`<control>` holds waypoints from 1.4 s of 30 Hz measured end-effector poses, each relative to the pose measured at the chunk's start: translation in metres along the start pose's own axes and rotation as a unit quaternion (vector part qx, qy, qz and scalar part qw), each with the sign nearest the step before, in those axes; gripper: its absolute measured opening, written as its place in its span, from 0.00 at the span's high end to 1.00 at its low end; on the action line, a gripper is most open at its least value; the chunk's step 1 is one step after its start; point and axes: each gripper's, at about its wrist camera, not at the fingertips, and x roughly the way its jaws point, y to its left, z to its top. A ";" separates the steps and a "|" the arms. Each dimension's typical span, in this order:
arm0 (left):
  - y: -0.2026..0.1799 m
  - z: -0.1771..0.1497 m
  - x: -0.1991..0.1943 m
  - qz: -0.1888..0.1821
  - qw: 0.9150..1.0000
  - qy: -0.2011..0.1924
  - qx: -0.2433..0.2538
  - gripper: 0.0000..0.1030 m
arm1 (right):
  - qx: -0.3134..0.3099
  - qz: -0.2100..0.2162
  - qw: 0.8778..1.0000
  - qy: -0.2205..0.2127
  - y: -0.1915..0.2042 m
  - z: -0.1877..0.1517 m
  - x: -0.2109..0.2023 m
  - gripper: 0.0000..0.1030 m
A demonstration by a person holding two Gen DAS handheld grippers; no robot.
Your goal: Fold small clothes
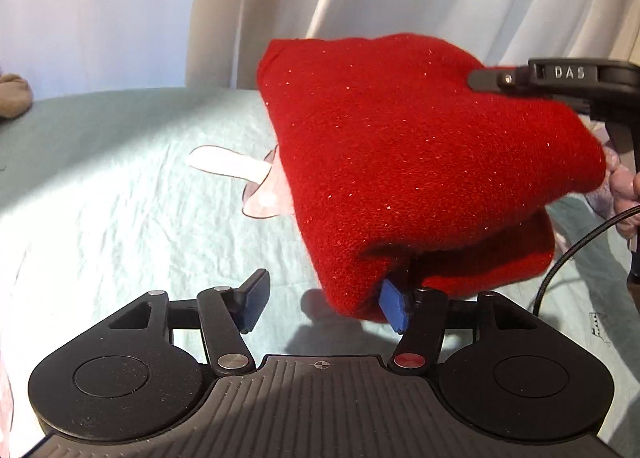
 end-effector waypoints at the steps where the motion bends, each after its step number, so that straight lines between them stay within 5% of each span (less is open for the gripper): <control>1: -0.004 -0.001 0.001 0.002 1.000 0.002 0.010 0.38 | 0.008 -0.010 1.000 0.002 -0.008 -0.006 -0.003 0.86; 6: -0.012 -0.003 -0.003 0.000 0.999 0.018 0.047 0.38 | 0.007 -0.131 0.989 0.071 -0.051 -0.067 0.020 0.93; 8: -0.011 0.000 -0.011 0.000 0.998 0.009 0.064 0.37 | 0.009 -0.117 0.992 0.040 -0.059 -0.077 0.012 0.92; 14: -0.004 0.007 -0.029 -0.024 0.997 -0.024 0.075 0.37 | 0.053 -0.126 0.991 -0.013 -0.044 -0.044 -0.028 0.56; 17: -0.013 0.010 -0.020 -0.020 0.997 -0.016 0.079 0.37 | 0.097 -0.063 0.993 -0.024 -0.040 -0.032 -0.037 0.39; 20: -0.021 0.009 -0.014 -0.032 0.997 -0.008 0.077 0.37 | 0.145 0.014 0.989 0.040 -0.039 -0.029 -0.009 0.27; 23: -0.027 0.006 -0.010 -0.022 0.996 -0.006 0.088 0.36 | 0.187 0.050 0.975 0.111 -0.047 -0.038 0.030 0.33; 24: -0.026 0.007 -0.010 -0.020 0.996 -0.004 0.090 0.36 | 0.207 0.074 0.968 0.117 -0.051 -0.041 0.038 0.59; 25: -0.025 0.009 -0.013 -0.020 0.996 -0.005 0.091 0.35 | 0.224 0.101 0.963 0.114 -0.048 -0.046 0.043 0.70; 27: -0.023 0.018 -0.025 -0.021 0.996 -0.017 0.088 0.30 | 0.195 0.088 0.971 0.104 -0.043 -0.043 0.042 0.82; 30: -0.016 0.038 -0.044 -0.007 0.997 -0.051 0.064 0.24 | 0.042 0.013 0.997 0.060 -0.008 -0.033 0.014 0.86; 34: -0.018 0.065 -0.039 -0.009 0.998 -0.064 0.017 0.23 | -0.066 -0.075 0.995 0.001 0.007 -0.029 -0.018 0.86; 38: -0.039 0.077 0.006 0.008 0.999 -0.032 0.011 0.26 | -0.091 -0.150 0.983 0.051 -0.006 -0.065 -0.002 0.86; 42: -0.056 0.066 0.032 0.052 0.997 -0.029 0.047 0.26 | -0.078 -0.159 0.984 0.016 -0.013 -0.085 -0.004 0.81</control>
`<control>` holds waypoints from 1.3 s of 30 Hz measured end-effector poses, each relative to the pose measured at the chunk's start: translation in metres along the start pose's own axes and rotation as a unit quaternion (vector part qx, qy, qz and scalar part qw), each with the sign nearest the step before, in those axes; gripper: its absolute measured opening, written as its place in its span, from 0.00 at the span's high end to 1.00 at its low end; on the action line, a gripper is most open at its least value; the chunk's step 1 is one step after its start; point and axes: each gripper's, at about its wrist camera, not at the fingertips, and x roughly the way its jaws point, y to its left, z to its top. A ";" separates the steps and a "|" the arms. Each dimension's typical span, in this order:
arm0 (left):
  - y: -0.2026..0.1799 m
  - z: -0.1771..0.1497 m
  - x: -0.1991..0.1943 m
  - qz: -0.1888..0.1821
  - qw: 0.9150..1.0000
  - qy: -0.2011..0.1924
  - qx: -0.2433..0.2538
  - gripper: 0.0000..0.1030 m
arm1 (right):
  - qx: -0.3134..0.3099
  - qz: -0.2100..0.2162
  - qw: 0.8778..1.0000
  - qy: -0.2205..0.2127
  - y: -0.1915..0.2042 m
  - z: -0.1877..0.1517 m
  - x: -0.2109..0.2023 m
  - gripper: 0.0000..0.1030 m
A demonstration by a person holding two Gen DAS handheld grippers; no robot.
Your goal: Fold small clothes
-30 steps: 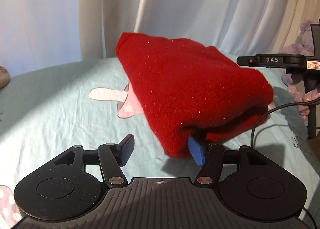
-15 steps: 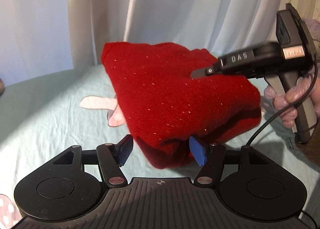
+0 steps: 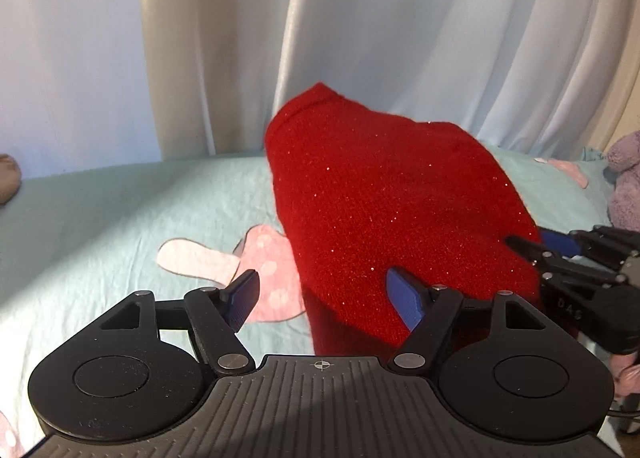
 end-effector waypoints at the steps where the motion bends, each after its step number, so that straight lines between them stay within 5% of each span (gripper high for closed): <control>1: -0.004 -0.001 0.000 0.005 1.000 -0.003 0.012 0.26 | 0.010 -0.005 1.000 0.004 -0.001 0.004 -0.002 0.78; 4: -0.002 -0.001 -0.003 0.013 1.000 -0.004 0.024 0.26 | 0.052 -0.022 0.998 -0.004 -0.009 0.017 -0.018 0.73; 8: 0.007 0.003 -0.003 0.001 1.000 0.013 -0.014 0.25 | 0.090 0.003 0.994 -0.067 -0.009 0.027 -0.046 0.73; 11: 0.013 0.010 -0.012 -0.001 1.000 0.002 -0.022 0.25 | 0.060 0.042 0.996 -0.058 0.006 0.026 -0.035 0.74; 18: 0.006 0.019 -0.003 -0.002 1.000 -0.007 -0.028 0.23 | 0.063 0.027 0.996 -0.053 0.003 0.036 -0.009 0.78; 22: -0.011 0.000 0.007 0.006 1.000 -0.030 0.003 0.21 | 0.007 0.008 1.000 -0.024 0.018 0.020 0.012 0.78; 25: -0.023 -0.008 0.009 0.030 0.998 -0.052 0.026 0.21 | -0.088 -0.024 0.993 -0.074 0.029 -0.013 0.017 0.78; 34: -0.013 -0.004 0.006 0.020 0.999 -0.036 0.006 0.21 | 0.047 0.020 0.998 -0.037 0.004 0.008 -0.004 0.73; 39: -0.013 -0.005 0.005 0.019 0.999 -0.036 0.003 0.19 | 0.053 0.014 0.998 -0.035 0.004 -0.002 -0.020 0.72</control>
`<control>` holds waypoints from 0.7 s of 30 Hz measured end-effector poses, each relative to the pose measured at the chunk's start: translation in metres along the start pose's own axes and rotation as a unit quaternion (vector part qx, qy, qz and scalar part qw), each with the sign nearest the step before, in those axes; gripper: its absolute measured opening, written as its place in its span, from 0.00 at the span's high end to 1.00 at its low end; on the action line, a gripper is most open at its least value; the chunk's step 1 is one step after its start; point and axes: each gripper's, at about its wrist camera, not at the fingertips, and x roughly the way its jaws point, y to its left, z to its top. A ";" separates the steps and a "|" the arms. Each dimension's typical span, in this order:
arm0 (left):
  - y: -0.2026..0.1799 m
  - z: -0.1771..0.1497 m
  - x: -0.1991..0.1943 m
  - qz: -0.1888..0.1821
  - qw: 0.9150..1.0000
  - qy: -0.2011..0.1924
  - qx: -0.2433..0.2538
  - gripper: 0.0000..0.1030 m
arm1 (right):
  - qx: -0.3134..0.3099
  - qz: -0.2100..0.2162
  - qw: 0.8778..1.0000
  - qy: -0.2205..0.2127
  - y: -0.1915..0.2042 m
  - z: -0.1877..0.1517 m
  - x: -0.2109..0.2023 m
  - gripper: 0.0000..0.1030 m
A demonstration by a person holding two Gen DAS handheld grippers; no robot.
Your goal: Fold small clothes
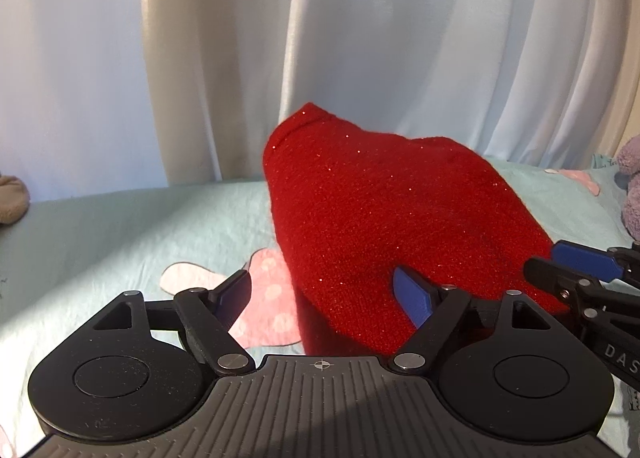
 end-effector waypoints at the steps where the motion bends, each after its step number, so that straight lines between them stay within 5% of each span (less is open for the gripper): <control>1: 0.000 0.000 0.000 -0.001 1.000 0.000 -0.002 0.19 | 0.000 -0.002 1.000 -0.002 0.000 -0.002 -0.003 0.72; 8: 0.030 0.005 0.000 -0.047 0.997 0.025 -0.056 0.09 | -0.049 0.001 0.999 0.015 0.006 -0.023 0.004 0.69; 10: 0.052 0.009 -0.001 -0.065 0.992 0.037 -0.097 0.09 | -0.038 0.003 0.999 0.019 -0.002 -0.012 0.000 0.55; 11: 0.061 0.009 0.000 -0.070 0.990 0.039 -0.114 0.09 | -0.031 -0.016 0.999 0.020 -0.005 -0.007 -0.002 0.25; 12: 0.068 0.009 0.003 -0.071 0.989 0.042 -0.126 0.09 | -0.025 -0.032 0.999 0.022 -0.009 -0.003 -0.002 0.12; 14: 0.079 0.007 0.011 -0.083 0.985 0.055 -0.143 0.09 | -0.013 -0.021 0.999 0.028 -0.017 0.001 0.003 0.12; 18: 0.091 0.001 0.030 -0.192 0.961 0.085 -0.180 0.08 | 0.066 0.040 0.994 0.071 -0.051 0.008 0.033 0.12; 21: 0.091 0.002 0.047 -0.238 0.948 0.095 -0.191 0.05 | 0.188 0.103 0.969 0.126 -0.098 0.008 0.067 0.08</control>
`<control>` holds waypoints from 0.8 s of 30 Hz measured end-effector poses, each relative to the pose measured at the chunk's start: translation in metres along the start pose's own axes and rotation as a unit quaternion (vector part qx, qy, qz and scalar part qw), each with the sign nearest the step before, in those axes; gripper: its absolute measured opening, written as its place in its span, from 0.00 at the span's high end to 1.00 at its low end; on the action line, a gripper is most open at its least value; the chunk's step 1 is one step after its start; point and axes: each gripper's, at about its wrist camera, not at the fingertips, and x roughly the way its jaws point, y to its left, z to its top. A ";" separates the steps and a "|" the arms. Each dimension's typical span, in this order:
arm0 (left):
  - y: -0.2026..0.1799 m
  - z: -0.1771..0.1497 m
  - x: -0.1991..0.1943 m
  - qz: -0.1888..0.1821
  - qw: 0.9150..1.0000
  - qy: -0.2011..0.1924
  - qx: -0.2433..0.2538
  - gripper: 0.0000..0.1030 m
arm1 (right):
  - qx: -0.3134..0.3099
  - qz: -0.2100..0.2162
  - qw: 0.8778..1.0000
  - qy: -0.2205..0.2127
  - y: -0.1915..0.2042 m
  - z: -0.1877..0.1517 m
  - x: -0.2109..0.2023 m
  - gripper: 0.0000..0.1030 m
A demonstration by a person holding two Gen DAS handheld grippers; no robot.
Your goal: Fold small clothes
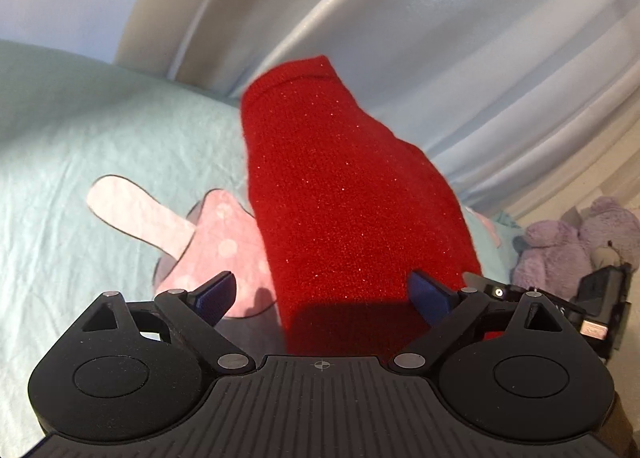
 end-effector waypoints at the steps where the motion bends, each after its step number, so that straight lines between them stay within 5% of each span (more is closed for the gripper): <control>1: 0.003 0.002 0.006 -0.017 1.000 0.007 -0.011 0.04 | 0.030 0.009 0.999 0.008 -0.012 0.004 0.006 0.08; 6: 0.031 0.010 0.046 -0.103 0.987 0.055 -0.111 0.02 | 0.106 0.103 0.988 0.041 -0.048 0.009 0.032 0.07; 9: 0.035 0.008 0.059 -0.121 0.982 0.064 -0.133 0.04 | 0.117 0.126 0.984 0.052 -0.051 0.012 0.040 0.14; 15: 0.025 0.008 0.051 -0.114 0.986 0.046 -0.109 0.21 | 0.124 0.146 0.981 0.044 -0.044 0.010 0.042 0.39; 19: 0.019 0.010 0.030 -0.110 0.989 0.028 -0.092 0.25 | 0.078 0.123 0.989 0.028 -0.019 0.013 0.030 0.45; 24: 0.009 0.009 -0.025 -0.093 0.994 -0.027 -0.059 0.26 | 0.062 0.158 0.985 0.009 0.011 0.018 0.010 0.45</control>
